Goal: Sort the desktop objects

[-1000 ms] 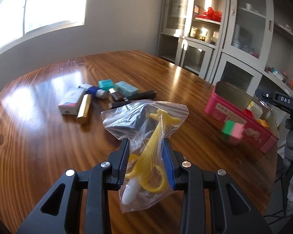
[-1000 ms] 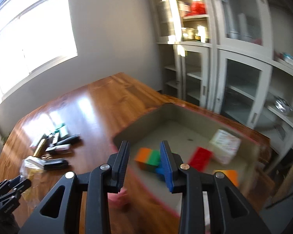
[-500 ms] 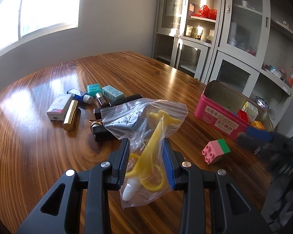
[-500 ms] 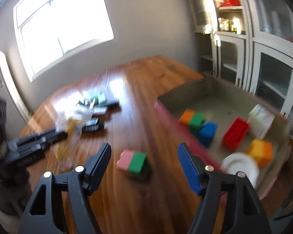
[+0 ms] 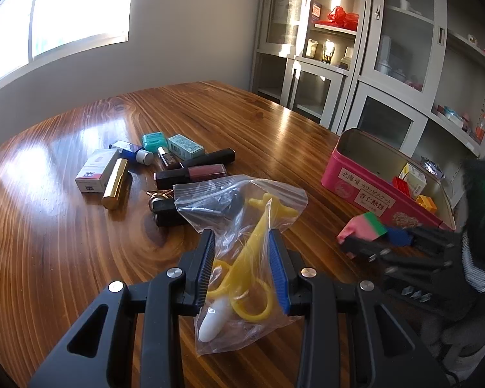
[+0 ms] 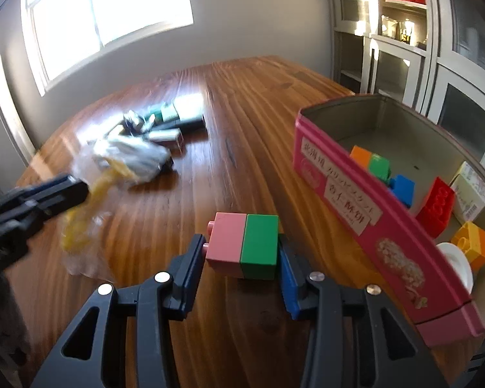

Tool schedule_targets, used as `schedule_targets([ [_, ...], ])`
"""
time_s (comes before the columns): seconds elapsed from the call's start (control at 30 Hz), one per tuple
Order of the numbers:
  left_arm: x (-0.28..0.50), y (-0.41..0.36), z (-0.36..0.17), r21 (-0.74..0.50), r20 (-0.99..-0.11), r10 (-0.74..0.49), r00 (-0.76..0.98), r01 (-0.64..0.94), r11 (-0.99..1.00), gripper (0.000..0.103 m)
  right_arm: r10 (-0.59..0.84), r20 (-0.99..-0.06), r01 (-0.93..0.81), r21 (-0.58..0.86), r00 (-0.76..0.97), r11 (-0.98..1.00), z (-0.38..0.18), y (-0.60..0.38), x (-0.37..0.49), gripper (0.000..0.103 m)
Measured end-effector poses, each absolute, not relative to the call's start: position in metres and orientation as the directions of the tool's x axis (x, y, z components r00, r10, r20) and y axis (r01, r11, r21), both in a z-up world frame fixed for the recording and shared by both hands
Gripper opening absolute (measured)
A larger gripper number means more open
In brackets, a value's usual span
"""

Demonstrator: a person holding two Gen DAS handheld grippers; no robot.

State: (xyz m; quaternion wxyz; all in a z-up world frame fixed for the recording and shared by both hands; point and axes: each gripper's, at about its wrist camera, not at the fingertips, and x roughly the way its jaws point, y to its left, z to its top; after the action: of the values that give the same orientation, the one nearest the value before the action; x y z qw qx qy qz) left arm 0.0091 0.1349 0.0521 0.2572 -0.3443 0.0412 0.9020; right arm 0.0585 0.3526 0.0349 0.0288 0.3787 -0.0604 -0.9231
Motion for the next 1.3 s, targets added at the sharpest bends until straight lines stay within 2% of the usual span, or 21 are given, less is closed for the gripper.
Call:
schedule_targets([
  [0.1,0.011,0.139,0.057,-0.103,-0.63,0.448,-0.634,-0.504,-0.858,0.03,-0.083,-0.636,-0.017,0.149,-0.767,-0.989,0.06,0.367,0.073,0.047],
  [0.23,0.017,0.153,0.07,-0.078,-0.603,0.465,-0.648,-0.532,-0.843,0.03,-0.003,-0.561,-0.089,0.137,-0.828,-0.987,0.088,0.395,0.09,0.047],
  [0.4,0.012,0.157,0.068,-0.064,-0.621,0.431,-0.654,-0.506,-0.86,0.03,0.062,-0.52,-0.163,0.151,-0.852,-0.975,0.1,0.428,0.105,0.047],
  [0.47,0.007,0.151,0.061,-0.098,-0.64,0.43,-0.637,-0.488,-0.867,0.036,0.097,-0.516,-0.199,0.146,-0.851,-0.969,0.101,0.44,0.106,0.047],
  [0.53,0.003,0.145,0.054,-0.136,-0.656,0.436,-0.617,-0.471,-0.871,0.057,0.141,-0.522,-0.25,0.145,-0.841,-0.957,0.099,0.455,0.106,0.047],
  [0.6,0.002,0.144,0.048,-0.137,-0.665,0.432,-0.609,-0.469,-0.872,0.061,0.169,-0.544,-0.291,0.146,-0.822,-0.945,0.094,0.47,0.102,0.051],
  [0.63,0.0,0.145,0.044,-0.125,-0.676,0.418,-0.607,-0.464,-0.877,0.061,0.173,-0.548,-0.301,0.153,-0.819,-0.942,0.093,0.475,0.102,0.056],
  [0.7,-0.004,0.146,0.038,-0.128,-0.691,0.412,-0.593,-0.461,-0.878,0.061,0.175,-0.55,-0.315,0.172,-0.817,-0.933,0.09,0.482,0.104,0.061],
  [0.8,-0.006,0.151,0.03,-0.125,-0.704,0.414,-0.577,-0.473,-0.872,0.061,0.166,-0.539,-0.31,0.187,-0.826,-0.932,0.089,0.483,0.107,0.061],
  [1.07,-0.005,0.165,0.017,-0.024,-0.724,0.364,-0.586,-0.505,-0.863,0.061,0.13,-0.51,-0.281,0.231,-0.85,-0.932,0.088,0.478,0.111,0.061],
  [1.13,-0.005,0.17,0.015,0.011,-0.727,0.346,-0.593,-0.515,-0.857,0.059,0.121,-0.503,-0.27,0.234,-0.856,-0.934,0.089,0.476,0.113,0.061],
  [1.17,-0.005,0.17,0.014,0.019,-0.728,0.34,-0.596,-0.513,-0.858,0.054,0.12,-0.499,-0.267,0.235,-0.858,-0.935,0.09,0.475,0.114,0.061],
  [1.23,-0.007,0.169,0.014,0.022,-0.729,0.329,-0.601,-0.501,-0.865,0.036,0.115,-0.493,-0.262,0.241,-0.863,-0.935,0.091,0.474,0.117,0.061],
  [1.3,-0.009,0.165,0.015,-0.001,-0.727,0.344,-0.595,-0.5,-0.866,0.031,0.112,-0.487,-0.26,0.247,-0.866,-0.933,0.092,0.473,0.12,0.061],
])
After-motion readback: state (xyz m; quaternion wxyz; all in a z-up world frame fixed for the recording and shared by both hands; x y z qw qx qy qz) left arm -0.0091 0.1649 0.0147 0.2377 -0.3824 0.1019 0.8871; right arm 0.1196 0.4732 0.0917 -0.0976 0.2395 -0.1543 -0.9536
